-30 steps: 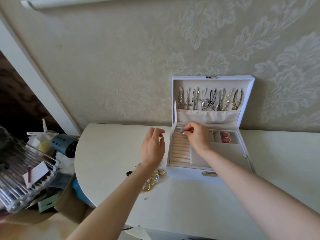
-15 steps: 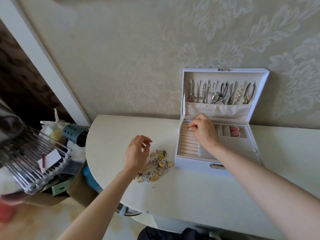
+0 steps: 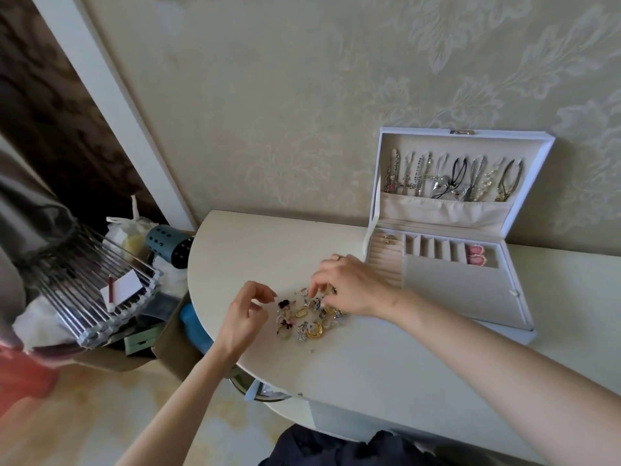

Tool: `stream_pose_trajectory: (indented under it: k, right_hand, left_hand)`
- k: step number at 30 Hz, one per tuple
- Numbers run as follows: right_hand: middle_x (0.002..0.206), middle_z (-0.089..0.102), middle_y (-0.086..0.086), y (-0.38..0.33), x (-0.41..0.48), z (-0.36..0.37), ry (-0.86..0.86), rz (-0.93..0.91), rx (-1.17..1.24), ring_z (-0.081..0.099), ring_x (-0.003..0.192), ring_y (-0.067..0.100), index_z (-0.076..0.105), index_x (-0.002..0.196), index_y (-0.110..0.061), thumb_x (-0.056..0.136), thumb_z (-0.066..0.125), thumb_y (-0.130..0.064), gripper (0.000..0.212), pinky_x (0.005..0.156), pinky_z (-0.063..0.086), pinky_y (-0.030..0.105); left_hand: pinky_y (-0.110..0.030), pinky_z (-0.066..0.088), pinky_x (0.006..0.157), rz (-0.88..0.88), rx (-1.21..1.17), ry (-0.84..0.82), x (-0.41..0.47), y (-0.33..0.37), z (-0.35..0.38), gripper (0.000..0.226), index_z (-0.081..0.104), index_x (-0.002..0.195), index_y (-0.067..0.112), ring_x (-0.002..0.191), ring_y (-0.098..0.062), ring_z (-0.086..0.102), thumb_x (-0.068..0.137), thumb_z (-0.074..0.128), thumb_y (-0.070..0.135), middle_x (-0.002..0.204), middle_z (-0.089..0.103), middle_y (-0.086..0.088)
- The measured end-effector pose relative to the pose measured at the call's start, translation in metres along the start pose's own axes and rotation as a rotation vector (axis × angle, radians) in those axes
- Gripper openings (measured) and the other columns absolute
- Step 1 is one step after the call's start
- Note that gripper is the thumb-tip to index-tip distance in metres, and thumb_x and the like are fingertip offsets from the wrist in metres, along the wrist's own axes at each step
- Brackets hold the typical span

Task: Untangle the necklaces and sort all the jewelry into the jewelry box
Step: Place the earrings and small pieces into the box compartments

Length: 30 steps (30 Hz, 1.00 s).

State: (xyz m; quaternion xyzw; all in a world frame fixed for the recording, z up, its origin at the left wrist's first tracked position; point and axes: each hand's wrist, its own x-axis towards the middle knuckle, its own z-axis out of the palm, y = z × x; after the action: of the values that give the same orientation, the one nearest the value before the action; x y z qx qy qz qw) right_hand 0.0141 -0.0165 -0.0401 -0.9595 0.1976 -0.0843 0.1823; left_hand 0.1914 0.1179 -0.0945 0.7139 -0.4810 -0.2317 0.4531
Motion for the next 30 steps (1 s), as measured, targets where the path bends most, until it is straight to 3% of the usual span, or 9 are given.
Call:
stream_pose_trajectory:
  k: [5, 9, 13, 16, 23, 30]
  right_hand:
    - [0.108, 0.053, 0.000, -0.012, 0.002, 0.011, -0.179, -0.020, -0.107, 0.043, 0.108, 0.016, 0.065, 0.110, -0.030, 0.082, 0.067, -0.019, 0.030, 0.093, 0.030, 0.031]
    - [0.112, 0.050, -0.002, -0.015, 0.005, 0.014, -0.231, -0.036, -0.150, 0.041, 0.112, 0.015, 0.064, 0.110, -0.031, 0.078, 0.072, -0.028, 0.033, 0.092, 0.027, 0.030]
    - [0.109, 0.050, -0.002, -0.017, 0.006, 0.019, -0.218, -0.045, -0.180, 0.042, 0.111, 0.015, 0.065, 0.105, -0.031, 0.074, 0.072, -0.041, 0.033, 0.090, 0.028, 0.032]
    - [0.108, 0.049, 0.000, -0.017, 0.004, 0.024, -0.182, -0.040, -0.214, 0.042, 0.112, 0.018, 0.064, 0.104, -0.027, 0.080, 0.067, -0.040, 0.027, 0.088, 0.026, 0.031]
    - [0.104, 0.050, -0.001, -0.020, 0.002, 0.023, -0.155, -0.123, -0.094, 0.045, 0.103, 0.014, 0.063, 0.104, -0.028, 0.079, 0.066, -0.019, 0.027, 0.089, 0.030, 0.029]
    - [0.089, 0.052, -0.004, -0.021, 0.005, 0.028, -0.157, -0.098, 0.031, 0.049, 0.091, 0.012, 0.068, 0.082, -0.020, 0.078, 0.068, -0.019, 0.004, 0.085, 0.034, 0.028]
  left_hand:
    - [-0.015, 0.037, 0.083, 0.081, 0.150, -0.172, -0.001, -0.015, -0.003, 0.021, 0.056, 0.080, 0.028, 0.096, -0.013, 0.049, 0.060, 0.051, 0.023, 0.096, 0.051, 0.001]
    - [-0.013, 0.032, 0.089, 0.085, 0.227, -0.238, 0.001, -0.016, -0.003, 0.028, 0.057, 0.081, 0.034, 0.102, -0.010, 0.045, 0.059, 0.049, 0.019, 0.100, 0.048, 0.003]
    - [-0.008, 0.032, 0.085, 0.117, 0.231, -0.188, -0.001, -0.017, 0.000, 0.013, 0.057, 0.078, 0.038, 0.099, -0.004, 0.045, 0.066, 0.055, 0.036, 0.098, 0.049, 0.008]
    - [-0.007, 0.032, 0.082, 0.113, 0.236, -0.118, -0.001, -0.018, 0.004, 0.020, 0.055, 0.076, 0.036, 0.096, -0.003, 0.046, 0.073, 0.065, 0.019, 0.096, 0.050, 0.008]
    - [-0.011, 0.037, 0.068, 0.078, 0.212, 0.033, 0.000, -0.020, 0.008, 0.024, 0.056, 0.073, 0.024, 0.077, -0.006, 0.050, 0.077, 0.072, 0.005, 0.082, 0.056, 0.005]
    - [-0.011, 0.037, 0.068, 0.072, 0.168, 0.060, -0.004, -0.015, 0.010, 0.024, 0.056, 0.080, 0.027, 0.080, -0.005, 0.050, 0.078, 0.066, 0.006, 0.085, 0.057, 0.006]
